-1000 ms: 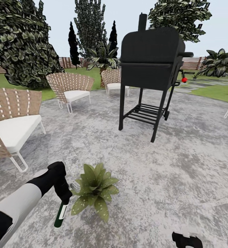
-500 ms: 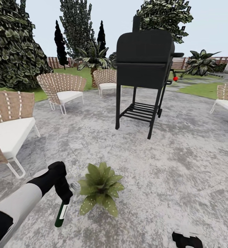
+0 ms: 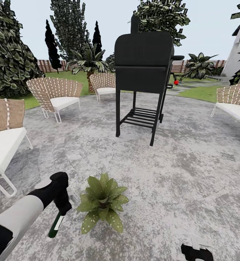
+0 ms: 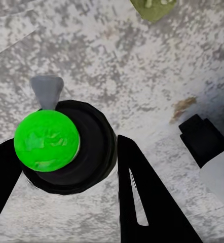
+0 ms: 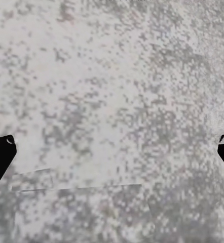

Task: Pick up the pesticide atomizer in the garden and spray insectifuge to fully cover both potted plants in the garden.

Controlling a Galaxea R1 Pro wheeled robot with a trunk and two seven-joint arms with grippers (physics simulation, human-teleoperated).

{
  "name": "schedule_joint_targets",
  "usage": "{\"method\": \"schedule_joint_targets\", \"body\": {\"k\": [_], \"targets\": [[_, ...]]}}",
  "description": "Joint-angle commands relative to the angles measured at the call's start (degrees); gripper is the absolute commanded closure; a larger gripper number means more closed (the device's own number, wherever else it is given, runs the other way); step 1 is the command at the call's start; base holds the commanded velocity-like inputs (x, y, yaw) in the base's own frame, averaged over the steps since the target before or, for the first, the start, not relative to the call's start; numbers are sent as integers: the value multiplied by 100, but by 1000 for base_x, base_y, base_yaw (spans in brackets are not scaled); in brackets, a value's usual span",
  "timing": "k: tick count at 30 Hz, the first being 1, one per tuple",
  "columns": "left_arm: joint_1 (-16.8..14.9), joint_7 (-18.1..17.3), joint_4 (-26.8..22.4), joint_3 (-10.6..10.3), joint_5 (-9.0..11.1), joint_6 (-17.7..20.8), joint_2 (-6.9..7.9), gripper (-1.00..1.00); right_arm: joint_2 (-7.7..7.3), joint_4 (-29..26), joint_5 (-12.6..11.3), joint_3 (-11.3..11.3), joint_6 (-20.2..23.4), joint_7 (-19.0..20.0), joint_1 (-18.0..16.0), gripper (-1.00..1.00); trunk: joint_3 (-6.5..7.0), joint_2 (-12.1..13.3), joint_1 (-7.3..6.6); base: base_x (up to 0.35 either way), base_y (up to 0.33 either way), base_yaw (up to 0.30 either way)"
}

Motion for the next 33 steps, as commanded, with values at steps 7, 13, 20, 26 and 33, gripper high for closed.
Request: {"method": "schedule_joint_targets", "body": {"k": [7,13,20,26,33], "targets": [[-1,-83,33,143,-30,38,54,100,-16,34,94,-18,-37,12,-6,-100,-5,-2,-1,-58,63,0],[-2,-15,50,148,-32,58,19,100,-34,32,78,-26,-34,-1,-6,-100,-5,-2,-1,-149,274,0],[0,-14,12,142,-31,73,-11,100,-34,20,53,-40,-28,-11,-6,-100,-5,-2,-1,34,309,-129],[272,-15,3,145,-31,73,-350,100,-34,20,53,-34,-28,-11,-6,-100,-5,-2,-1,17,42,-263],[319,-84,82,268,-14,46,-183,100,-34,19,53,-34,-28,-15,-6,-100,-5,-2,-1,0,1,-173]]}}
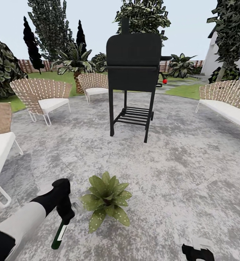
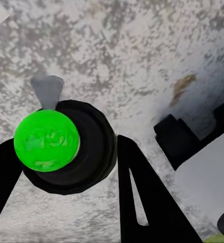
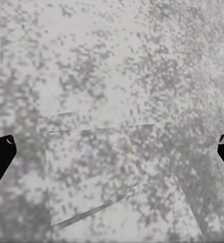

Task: Pick up the pesticide atomizer in the garden and spray insectifuge to fully cover both potted plants in the garden.

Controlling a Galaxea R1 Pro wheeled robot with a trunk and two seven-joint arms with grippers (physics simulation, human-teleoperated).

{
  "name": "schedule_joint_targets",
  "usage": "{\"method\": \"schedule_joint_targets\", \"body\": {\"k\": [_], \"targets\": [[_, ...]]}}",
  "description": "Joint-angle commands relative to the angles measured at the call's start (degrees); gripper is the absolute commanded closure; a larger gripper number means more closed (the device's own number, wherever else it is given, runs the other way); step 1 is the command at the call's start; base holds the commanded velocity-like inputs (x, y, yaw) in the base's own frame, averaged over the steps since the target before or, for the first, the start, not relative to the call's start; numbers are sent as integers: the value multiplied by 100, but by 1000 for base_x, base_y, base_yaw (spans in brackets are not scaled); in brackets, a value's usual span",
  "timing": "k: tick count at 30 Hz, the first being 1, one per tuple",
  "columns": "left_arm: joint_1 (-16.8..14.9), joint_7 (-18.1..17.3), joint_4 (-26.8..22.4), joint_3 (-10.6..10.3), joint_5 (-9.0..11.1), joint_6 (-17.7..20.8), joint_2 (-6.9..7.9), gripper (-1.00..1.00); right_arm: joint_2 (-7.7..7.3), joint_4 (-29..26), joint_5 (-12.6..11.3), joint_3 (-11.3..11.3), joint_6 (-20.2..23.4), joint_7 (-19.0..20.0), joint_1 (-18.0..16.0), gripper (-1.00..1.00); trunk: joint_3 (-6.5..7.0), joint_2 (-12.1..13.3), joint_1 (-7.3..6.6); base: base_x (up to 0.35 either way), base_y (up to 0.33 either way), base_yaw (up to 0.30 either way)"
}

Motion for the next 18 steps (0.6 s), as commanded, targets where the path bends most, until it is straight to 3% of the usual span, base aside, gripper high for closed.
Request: {"method": "schedule_joint_targets", "body": {"k": [1,5,8,14,17,18], "targets": [[0,-56,-5,52,2,51,134,100,1,11,49,-43,-28,-12,-6,-100,-5,-2,-1,0,0,-16],[16,-54,7,168,9,18,438,100,1,10,49,-42,-28,-8,-6,-100,-5,-2,-1,0,0,-4],[38,-34,1,163,9,12,453,100,1,11,50,-42,-28,-8,-6,-100,-5,-2,-1,0,0,0],[63,11,-1,156,22,30,182,100,1,11,54,-42,-28,-10,-6,-100,-5,-2,-1,0,0,0],[62,22,-32,163,-39,51,-185,100,1,10,57,-42,-28,-9,-6,-100,-5,-2,-1,0,0,0],[62,22,-38,165,-41,53,-186,100,1,10,58,-42,-28,-8,-6,-100,-5,-2,-1,0,0,0]]}}
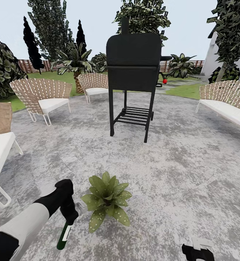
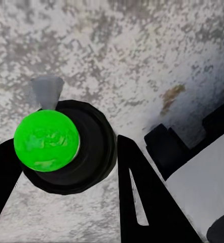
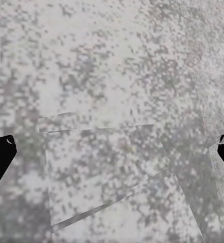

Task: Pick up the pesticide atomizer in the garden and spray insectifuge to fully cover both potted plants in the garden.

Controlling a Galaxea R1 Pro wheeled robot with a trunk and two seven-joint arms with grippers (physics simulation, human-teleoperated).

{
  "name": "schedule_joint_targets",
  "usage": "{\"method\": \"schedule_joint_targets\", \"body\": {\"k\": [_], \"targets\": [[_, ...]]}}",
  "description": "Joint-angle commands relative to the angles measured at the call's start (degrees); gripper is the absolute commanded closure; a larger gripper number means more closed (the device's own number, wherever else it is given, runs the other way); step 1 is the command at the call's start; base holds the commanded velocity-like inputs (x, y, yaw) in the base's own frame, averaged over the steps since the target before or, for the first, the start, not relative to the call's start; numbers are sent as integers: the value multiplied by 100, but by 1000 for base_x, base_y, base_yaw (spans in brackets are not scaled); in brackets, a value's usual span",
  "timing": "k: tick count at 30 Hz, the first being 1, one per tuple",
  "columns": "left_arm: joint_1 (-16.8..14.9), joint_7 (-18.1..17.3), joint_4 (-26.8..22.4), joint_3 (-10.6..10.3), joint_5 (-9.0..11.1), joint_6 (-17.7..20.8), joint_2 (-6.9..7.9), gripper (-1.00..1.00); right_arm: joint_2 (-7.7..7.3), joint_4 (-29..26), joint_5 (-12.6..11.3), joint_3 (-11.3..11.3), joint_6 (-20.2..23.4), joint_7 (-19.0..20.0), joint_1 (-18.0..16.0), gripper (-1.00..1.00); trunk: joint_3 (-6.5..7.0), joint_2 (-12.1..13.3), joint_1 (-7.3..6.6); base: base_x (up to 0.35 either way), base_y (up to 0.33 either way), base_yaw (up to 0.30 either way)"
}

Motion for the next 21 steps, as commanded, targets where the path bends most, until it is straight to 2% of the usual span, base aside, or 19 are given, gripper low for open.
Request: {"method": "schedule_joint_targets", "body": {"k": [1,7,13,21], "targets": [[-2,-54,-12,-13,-37,49,24,100,1,11,49,-43,-28,-11,-6,-100,-5,-2,-1,0,0,0],[-2,-51,-25,3,-38,57,154,100,1,11,41,-43,-28,-11,-6,-100,-5,-2,-1,-68,70,-47],[-10,-49,-51,3,-38,71,152,100,1,11,40,-51,-28,-11,-6,-100,-5,-2,-1,-211,242,-275],[-10,-54,-70,2,-30,76,153,100,1,10,40,-51,-28,-11,-6,-100,-5,-2,-1,-20,328,-282]]}}
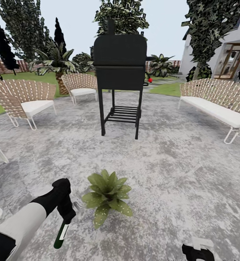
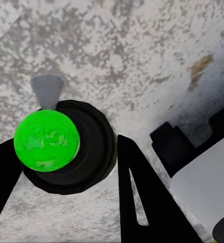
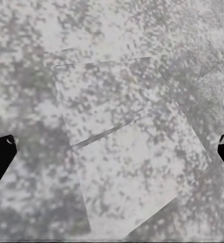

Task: Pick up the pesticide atomizer in the garden and spray insectifuge to fully cover both potted plants in the garden.

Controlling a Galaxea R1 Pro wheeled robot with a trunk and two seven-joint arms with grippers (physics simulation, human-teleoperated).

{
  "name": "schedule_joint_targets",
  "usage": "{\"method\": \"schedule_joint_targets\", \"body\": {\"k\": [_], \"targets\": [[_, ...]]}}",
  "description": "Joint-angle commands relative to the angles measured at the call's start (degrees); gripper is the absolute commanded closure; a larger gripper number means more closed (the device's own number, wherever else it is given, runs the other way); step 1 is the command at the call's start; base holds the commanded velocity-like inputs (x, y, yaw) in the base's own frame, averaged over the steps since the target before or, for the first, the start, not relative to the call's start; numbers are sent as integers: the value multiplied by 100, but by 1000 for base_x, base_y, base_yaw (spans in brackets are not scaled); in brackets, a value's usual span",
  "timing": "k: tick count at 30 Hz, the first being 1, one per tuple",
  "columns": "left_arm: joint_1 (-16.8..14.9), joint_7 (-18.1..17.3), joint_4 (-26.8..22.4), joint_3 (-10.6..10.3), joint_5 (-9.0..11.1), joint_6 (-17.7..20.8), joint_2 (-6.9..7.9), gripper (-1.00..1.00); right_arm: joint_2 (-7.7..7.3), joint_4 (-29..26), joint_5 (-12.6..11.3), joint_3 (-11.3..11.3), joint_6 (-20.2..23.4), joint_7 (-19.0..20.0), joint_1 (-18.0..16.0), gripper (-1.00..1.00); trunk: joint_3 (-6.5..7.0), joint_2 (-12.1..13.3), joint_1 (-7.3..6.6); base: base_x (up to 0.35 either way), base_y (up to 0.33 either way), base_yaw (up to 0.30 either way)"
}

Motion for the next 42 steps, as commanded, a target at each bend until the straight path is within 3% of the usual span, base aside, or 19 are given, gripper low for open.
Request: {"method": "schedule_joint_targets", "body": {"k": [1,10,18,24,26,31,35,38,42], "targets": [[0,-51,-14,-23,-29,48,8,100,1,8,51,-43,-27,-15,-7,-100,-5,-2,-1,52,337,-122],[-15,-51,-23,-38,-29,48,-2,100,1,3,42,-52,-27,-17,-7,-100,-5,-2,-1,123,186,-22],[-99,-117,-18,-39,-29,17,26,100,1,2,42,-44,-27,-15,-7,-100,-5,-2,-1,4,4,-235],[-217,-379,-15,-46,-42,-19,136,100,1,6,48,-43,-24,-15,-7,-100,-5,-2,-1,0,0,-263],[-372,-647,-9,-54,-67,-26,216,100,1,6,50,-43,-25,-15,-7,-100,-5,-2,-1,0,0,-263],[-527,-833,-14,-70,-87,-25,399,100,1,3,50,-43,-27,-15,-7,-100,-5,-2,-1,-7,19,-255],[-529,-837,-15,-116,-104,-15,385,100,-3,8,64,-31,-31,-10,-7,-100,-5,-2,-1,-116,230,-60],[-523,-841,-15,-118,-315,-7,334,100,-7,18,82,-26,-36,2,-7,-100,-5,-2,-1,-143,279,-6],[-526,-838,-15,-111,-392,18,308,100,-13,20,84,-25,-30,3,-7,-100,-5,-2,-1,-43,311,-1]]}}
